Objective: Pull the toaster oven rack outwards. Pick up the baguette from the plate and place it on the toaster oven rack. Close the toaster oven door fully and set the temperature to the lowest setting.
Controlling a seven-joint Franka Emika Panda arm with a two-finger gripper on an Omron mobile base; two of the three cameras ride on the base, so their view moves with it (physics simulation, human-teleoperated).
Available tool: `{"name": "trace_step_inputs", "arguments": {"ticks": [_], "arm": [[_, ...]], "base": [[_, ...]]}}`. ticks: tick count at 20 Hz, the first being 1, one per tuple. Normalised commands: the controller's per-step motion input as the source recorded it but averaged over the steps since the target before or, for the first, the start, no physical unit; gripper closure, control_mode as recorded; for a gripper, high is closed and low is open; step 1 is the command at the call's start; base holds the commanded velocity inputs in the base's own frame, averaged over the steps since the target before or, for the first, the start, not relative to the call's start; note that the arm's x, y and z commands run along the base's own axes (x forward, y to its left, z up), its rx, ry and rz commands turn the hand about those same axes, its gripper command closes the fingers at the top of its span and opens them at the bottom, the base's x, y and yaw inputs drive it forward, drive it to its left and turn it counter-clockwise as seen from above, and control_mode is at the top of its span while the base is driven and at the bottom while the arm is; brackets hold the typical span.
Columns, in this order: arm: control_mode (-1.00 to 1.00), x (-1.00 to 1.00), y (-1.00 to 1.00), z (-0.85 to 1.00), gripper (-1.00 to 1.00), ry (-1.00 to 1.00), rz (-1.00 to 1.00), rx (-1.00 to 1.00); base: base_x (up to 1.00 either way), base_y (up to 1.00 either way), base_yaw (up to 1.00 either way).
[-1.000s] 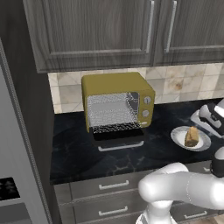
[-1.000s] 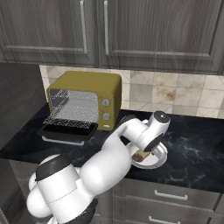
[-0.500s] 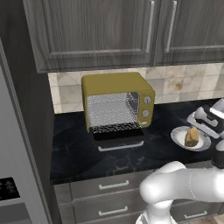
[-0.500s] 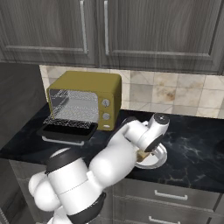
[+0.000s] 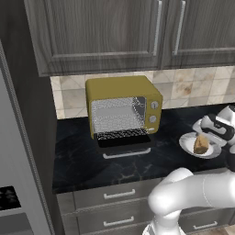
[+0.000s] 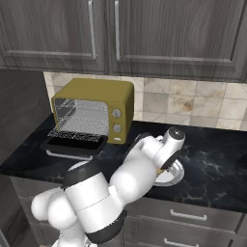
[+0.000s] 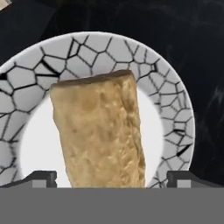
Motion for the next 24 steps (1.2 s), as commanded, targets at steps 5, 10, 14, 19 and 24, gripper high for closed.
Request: {"name": "trace_step_inputs", "arguments": {"ticks": [5, 10, 14, 19, 24], "arm": [[-1.00, 0.20, 0.00, -0.28, -1.00, 0.00, 0.00, 0.00], [-1.00, 0.19, -0.01, -0.27, -1.00, 0.00, 0.00, 0.00], [-1.00, 0.13, 0.00, -0.23, -1.00, 0.00, 0.00, 0.00], [-1.00, 0.01, -0.03, -0.15, 1.00, 0.00, 0.00, 0.00], [-1.00, -0.09, -0.16, -0.01, 1.00, -0.03, 0.00, 0.00]], "base": [[0.00, 0.00, 0.00], [0.00, 0.00, 0.00], [0.00, 0.00, 0.00], [0.00, 0.00, 0.00], [0.00, 0.00, 0.00]]}}
